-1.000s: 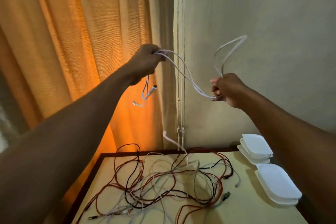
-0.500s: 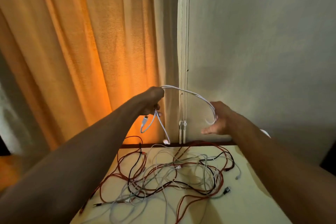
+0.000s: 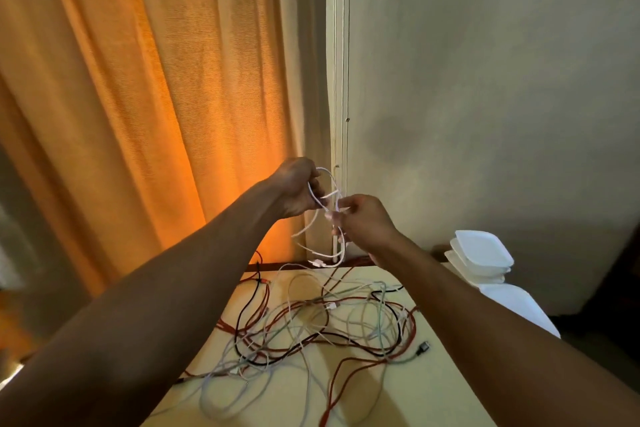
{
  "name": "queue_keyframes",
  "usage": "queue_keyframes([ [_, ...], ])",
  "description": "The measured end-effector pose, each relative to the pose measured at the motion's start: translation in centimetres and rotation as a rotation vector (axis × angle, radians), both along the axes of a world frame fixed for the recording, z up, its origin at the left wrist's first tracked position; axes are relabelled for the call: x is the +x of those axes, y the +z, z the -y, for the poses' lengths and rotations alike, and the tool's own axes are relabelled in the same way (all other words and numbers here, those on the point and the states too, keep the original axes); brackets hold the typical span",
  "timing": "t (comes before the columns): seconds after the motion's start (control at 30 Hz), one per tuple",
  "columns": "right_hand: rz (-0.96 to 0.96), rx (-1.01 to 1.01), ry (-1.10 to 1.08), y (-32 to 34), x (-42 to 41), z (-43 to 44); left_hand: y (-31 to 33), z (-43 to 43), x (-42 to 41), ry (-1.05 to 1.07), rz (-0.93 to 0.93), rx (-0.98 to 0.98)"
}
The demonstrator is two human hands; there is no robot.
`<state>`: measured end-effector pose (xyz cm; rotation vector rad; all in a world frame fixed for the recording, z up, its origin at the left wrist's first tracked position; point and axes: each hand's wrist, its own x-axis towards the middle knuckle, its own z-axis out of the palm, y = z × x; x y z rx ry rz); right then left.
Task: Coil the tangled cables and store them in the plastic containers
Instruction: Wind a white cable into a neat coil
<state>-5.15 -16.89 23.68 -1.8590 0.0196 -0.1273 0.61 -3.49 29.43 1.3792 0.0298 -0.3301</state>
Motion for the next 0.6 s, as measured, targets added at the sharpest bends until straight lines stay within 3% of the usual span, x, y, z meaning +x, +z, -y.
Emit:
queue_keyframes([
  [0.17, -0.041, 0.259, -0.199, -0.9, 0.8, 2.6, 0.0, -1.3, 0.0, 0.142, 0.157, 0.029],
  [0.23, -0.099, 0.253, -0.292, -1.8, 1.1, 4.1, 0.1, -2.5, 0.1, 0.18, 0.175, -0.021],
  [0.37, -0.263, 0.041, -0.47, -5.6, 1.1, 8.3, 1.8, -4.8, -0.6, 0.308, 0.269, -0.052],
  [0.43, -0.319, -0.315, -0.444, -7.3, 0.3, 10.1, 2.3, -5.8, -0.6, 0.31, 0.311, -0.053],
  [0.5, -0.266, -0.563, -0.356, -8.1, -0.3, 10.6, 2.4, -6.2, -0.5, 0.242, 0.324, -0.074],
  [0.6, -0.056, -0.541, -0.218, -6.2, -0.5, 8.8, 2.6, -5.3, -0.9, 0.132, 0.289, -0.09],
])
